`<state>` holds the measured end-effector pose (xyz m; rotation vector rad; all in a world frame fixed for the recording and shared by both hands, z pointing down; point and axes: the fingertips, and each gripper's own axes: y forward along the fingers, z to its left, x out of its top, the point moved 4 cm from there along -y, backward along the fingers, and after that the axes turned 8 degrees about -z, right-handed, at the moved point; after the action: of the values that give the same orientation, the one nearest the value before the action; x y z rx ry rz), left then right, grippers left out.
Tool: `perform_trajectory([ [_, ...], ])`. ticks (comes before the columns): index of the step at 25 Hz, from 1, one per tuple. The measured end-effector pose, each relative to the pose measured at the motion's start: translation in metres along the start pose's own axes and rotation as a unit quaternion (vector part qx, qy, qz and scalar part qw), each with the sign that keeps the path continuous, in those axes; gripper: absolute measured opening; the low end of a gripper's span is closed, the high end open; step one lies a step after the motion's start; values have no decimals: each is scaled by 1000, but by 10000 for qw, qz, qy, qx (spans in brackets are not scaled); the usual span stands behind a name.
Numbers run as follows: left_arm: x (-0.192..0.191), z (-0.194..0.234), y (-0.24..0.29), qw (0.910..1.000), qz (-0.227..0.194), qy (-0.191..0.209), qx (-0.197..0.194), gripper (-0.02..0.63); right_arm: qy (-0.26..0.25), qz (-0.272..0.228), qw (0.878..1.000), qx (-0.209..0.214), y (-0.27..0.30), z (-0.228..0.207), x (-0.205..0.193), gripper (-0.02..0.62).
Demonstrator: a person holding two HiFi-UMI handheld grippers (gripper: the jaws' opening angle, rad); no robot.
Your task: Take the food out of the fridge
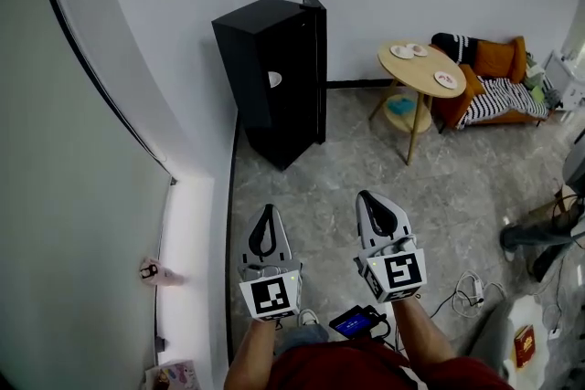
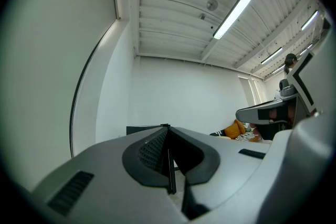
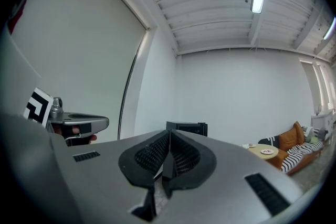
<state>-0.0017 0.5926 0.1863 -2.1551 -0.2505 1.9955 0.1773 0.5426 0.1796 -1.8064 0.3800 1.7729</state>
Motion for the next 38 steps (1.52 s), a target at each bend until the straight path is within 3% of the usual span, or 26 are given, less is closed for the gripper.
perform_trajectory([
  [9,-6,34,39,9995,-212,-229,-74,14,-8,92,9998,-164,47,8,-5,23],
  [13,-8,42,47,9997,18,20,-260,14,-61,73,9997,-220,56,11,-6,23],
  [15,-6,44,51,9995,-176,-192,-199,14,-41,62,9997,-251,59,12,-4,23],
  [18,-7,43,58,9989,-282,-331,-190,14,-38,-23,9995,-300,62,9,-5,23],
  [29,-26,29,91,9993,13,74,-362,14,14,-6,9996,-272,85,-20,-19,23],
  [34,-28,16,123,9988,-295,-307,-225,14,65,139,9996,-233,106,-43,-30,23],
  [38,-37,11,148,9996,-77,-71,-268,14,51,104,9998,-177,126,-64,-34,23],
])
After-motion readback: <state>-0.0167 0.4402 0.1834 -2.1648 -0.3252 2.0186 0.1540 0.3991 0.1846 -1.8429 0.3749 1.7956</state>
